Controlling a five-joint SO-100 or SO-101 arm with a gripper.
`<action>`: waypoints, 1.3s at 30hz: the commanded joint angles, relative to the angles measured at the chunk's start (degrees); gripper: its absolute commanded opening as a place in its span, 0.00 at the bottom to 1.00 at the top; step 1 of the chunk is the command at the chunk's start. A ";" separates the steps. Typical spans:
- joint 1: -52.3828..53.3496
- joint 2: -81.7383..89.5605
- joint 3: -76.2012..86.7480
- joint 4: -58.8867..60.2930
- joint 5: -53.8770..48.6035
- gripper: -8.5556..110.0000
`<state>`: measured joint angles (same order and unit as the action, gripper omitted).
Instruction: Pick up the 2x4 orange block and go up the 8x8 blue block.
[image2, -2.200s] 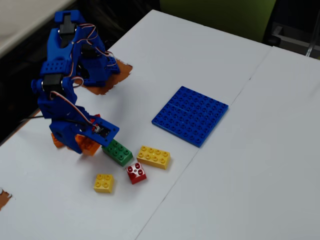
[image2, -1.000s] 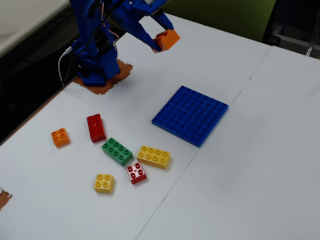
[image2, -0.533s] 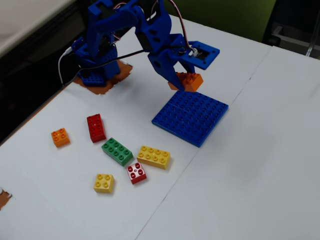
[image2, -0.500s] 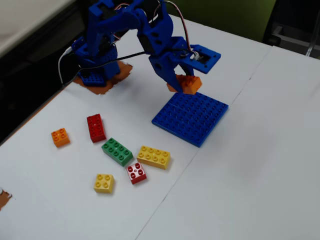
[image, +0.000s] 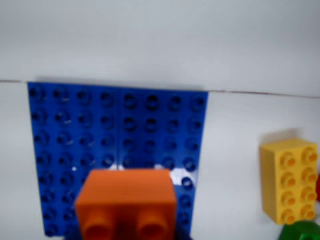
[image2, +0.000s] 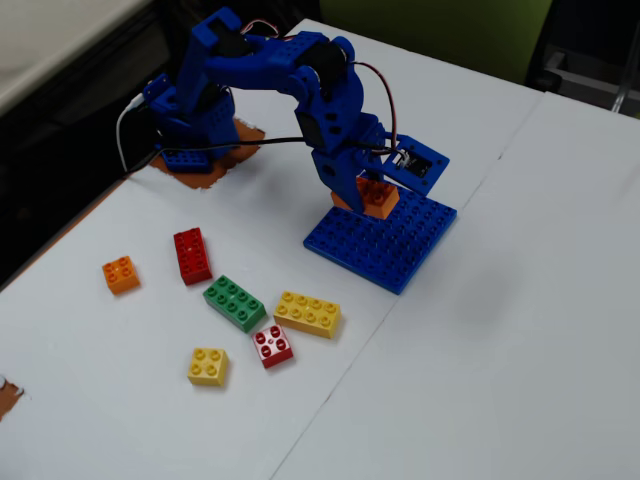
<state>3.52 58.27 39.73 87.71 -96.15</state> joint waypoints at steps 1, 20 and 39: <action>0.09 6.15 4.13 -4.83 0.62 0.10; -2.29 11.43 4.13 -2.20 5.71 0.10; -2.81 15.64 11.25 -3.69 5.19 0.10</action>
<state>1.32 69.70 51.15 84.29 -91.05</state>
